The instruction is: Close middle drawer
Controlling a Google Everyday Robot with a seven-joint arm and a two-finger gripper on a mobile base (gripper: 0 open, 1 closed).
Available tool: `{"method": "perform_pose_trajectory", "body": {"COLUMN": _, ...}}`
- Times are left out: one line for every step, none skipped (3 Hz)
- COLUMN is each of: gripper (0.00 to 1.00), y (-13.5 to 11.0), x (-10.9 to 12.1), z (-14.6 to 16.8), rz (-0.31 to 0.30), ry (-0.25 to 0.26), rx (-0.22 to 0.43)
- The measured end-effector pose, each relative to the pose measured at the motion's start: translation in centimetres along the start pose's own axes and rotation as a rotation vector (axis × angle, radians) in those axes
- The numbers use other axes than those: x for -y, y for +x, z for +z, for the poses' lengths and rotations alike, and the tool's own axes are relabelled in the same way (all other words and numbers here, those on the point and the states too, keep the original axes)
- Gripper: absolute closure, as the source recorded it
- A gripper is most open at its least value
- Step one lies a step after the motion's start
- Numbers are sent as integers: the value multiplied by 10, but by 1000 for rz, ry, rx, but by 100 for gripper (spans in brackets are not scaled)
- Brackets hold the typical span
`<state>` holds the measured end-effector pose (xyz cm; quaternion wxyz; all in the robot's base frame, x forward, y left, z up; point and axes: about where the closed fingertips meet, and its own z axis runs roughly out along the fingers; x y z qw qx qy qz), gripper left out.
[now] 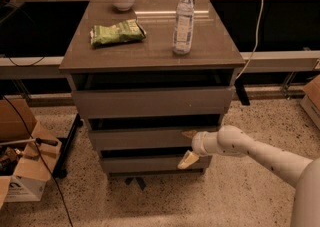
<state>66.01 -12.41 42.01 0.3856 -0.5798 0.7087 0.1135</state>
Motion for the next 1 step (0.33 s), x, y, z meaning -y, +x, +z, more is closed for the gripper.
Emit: {"method": "perform_pose_trajectory", "body": {"gripper": 0, "y": 0, "x": -3, "z": -1, "rz": 0, "ry": 0, "rx": 0}}
